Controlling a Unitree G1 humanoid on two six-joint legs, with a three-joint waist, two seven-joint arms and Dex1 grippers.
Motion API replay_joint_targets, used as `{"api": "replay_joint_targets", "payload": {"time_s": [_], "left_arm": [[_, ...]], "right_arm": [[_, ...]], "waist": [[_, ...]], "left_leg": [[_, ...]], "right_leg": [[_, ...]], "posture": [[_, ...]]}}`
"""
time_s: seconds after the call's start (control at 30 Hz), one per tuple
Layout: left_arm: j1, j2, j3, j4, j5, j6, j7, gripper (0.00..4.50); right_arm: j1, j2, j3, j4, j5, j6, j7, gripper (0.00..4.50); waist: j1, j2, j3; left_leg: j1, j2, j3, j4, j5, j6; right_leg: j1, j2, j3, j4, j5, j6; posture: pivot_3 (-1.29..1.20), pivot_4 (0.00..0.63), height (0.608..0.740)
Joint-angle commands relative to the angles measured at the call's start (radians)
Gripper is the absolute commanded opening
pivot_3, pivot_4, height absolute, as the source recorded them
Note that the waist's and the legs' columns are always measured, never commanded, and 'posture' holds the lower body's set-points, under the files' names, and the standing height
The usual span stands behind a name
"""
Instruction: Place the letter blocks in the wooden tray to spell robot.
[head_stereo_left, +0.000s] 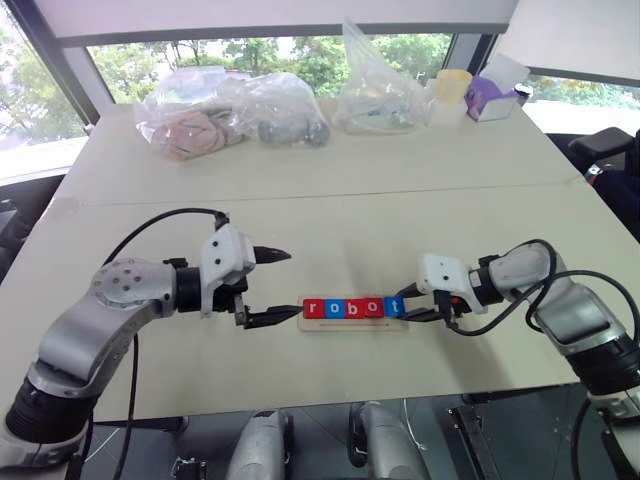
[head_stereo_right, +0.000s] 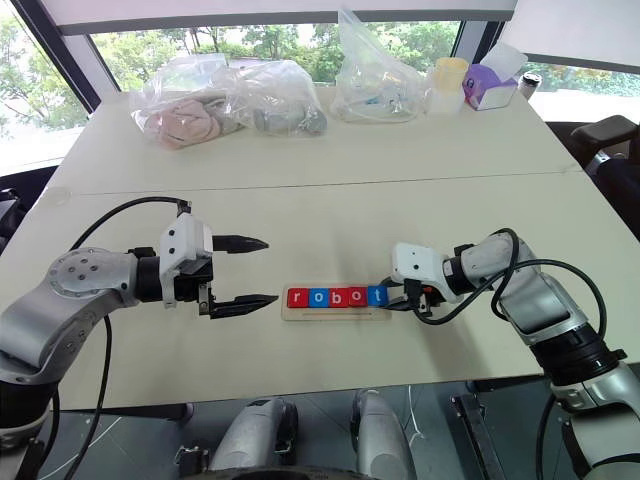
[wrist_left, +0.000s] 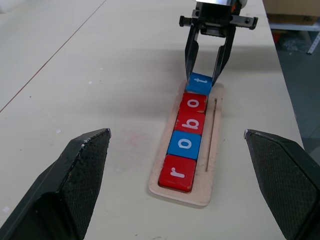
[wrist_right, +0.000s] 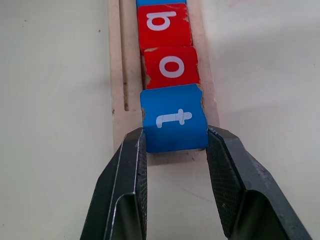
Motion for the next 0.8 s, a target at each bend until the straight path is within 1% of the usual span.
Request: {"api": "replay_joint_targets", "payload": {"time_s": [0.03, 0.47, 0.53, 0.57, 0.6, 0.67, 0.7, 0.8], "left_arm": [[-0.006, 0.005, 0.016, -0.033, -0.008, -0.005, 0.006, 4.5], [-0.012, -0.001, 0.007, -0.027, -0.004, -0.01, 0.007, 4.5], [-0.012, -0.001, 0.007, -0.028, -0.004, -0.009, 0.008, 4.5], [-0.011, -0.002, 0.008, -0.029, -0.005, -0.008, 0.009, 4.5], [-0.011, -0.002, 0.008, -0.029, -0.005, -0.009, 0.009, 4.5], [-0.011, -0.002, 0.007, -0.028, -0.005, -0.009, 0.01, 4.5], [-0.011, -0.002, 0.007, -0.027, -0.005, -0.009, 0.011, 4.5], [-0.01, -0.002, 0.006, -0.026, -0.005, -0.01, 0.012, 4.5]], "right_arm": [[-0.02, -0.007, -0.01, -0.003, -0.009, -0.017, 0.007, 1.1], [-0.021, -0.003, -0.016, -0.015, -0.008, -0.002, 0.01, 1.1], [-0.021, -0.002, -0.017, -0.017, -0.009, -0.001, 0.008, 2.15], [-0.021, -0.002, -0.017, -0.017, -0.009, -0.002, 0.007, 2.48], [-0.021, -0.002, -0.016, -0.017, -0.011, -0.003, 0.005, 3.05], [-0.025, -0.004, -0.017, -0.023, -0.01, 0.006, 0.006, 4.01], [-0.029, -0.004, -0.02, -0.029, -0.003, 0.016, 0.008, 4.42], [-0.048, 0.002, -0.041, -0.045, 0.024, 0.056, 0.004, 4.42]], "waist": [[0.0, 0.0, 0.0], [0.0, 0.0, 0.0], [0.0, 0.0, 0.0], [0.0, 0.0, 0.0], [0.0, 0.0, 0.0], [0.0, 0.0, 0.0], [0.0, 0.0, 0.0], [0.0, 0.0, 0.0]], "left_leg": [[0.0, 0.0, 0.0, 0.0, 0.0, 0.0], [0.0, 0.0, 0.0, 0.0, 0.0, 0.0], [0.0, 0.0, 0.0, 0.0, 0.0, 0.0], [0.0, 0.0, 0.0, 0.0, 0.0, 0.0], [0.0, 0.0, 0.0, 0.0, 0.0, 0.0], [0.0, 0.0, 0.0, 0.0, 0.0, 0.0], [0.0, 0.0, 0.0, 0.0, 0.0, 0.0], [0.0, 0.0, 0.0, 0.0, 0.0, 0.0]], "right_leg": [[0.0, 0.0, 0.0, 0.0, 0.0, 0.0], [0.0, 0.0, 0.0, 0.0, 0.0, 0.0], [0.0, 0.0, 0.0, 0.0, 0.0, 0.0], [0.0, 0.0, 0.0, 0.0, 0.0, 0.0], [0.0, 0.0, 0.0, 0.0, 0.0, 0.0], [0.0, 0.0, 0.0, 0.0, 0.0, 0.0], [0.0, 0.0, 0.0, 0.0, 0.0, 0.0], [0.0, 0.0, 0.0, 0.0, 0.0, 0.0]], "posture": [[0.0, 0.15, 0.74], [0.0, 0.15, 0.74], [0.0, 0.15, 0.74], [0.0, 0.15, 0.74], [0.0, 0.15, 0.74], [0.0, 0.15, 0.74], [0.0, 0.15, 0.74], [0.0, 0.15, 0.74]]}}
